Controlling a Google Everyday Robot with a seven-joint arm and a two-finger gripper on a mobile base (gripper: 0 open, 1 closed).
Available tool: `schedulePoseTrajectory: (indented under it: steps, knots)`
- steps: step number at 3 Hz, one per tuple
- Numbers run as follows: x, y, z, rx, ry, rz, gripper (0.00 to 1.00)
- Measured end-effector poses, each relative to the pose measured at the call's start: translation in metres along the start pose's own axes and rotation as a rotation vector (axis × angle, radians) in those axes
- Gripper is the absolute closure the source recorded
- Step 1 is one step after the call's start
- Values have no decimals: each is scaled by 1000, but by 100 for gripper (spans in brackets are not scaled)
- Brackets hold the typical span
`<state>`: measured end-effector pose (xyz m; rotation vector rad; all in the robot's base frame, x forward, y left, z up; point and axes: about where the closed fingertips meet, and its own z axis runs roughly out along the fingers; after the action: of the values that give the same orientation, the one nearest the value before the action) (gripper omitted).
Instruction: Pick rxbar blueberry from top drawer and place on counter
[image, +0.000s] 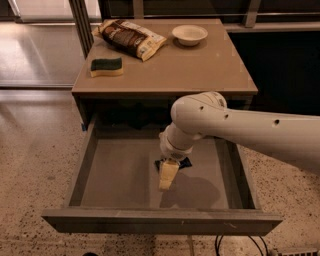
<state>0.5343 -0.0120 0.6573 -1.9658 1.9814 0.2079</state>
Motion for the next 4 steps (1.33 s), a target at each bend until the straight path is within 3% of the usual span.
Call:
schedulePoseTrajectory:
  steps: [1,3,4]
  knots:
    - [-6,0,20,-25,1,-23,0]
    - [19,-1,57,-81,72,-29,0]
    - [19,-1,57,-81,72,-29,0]
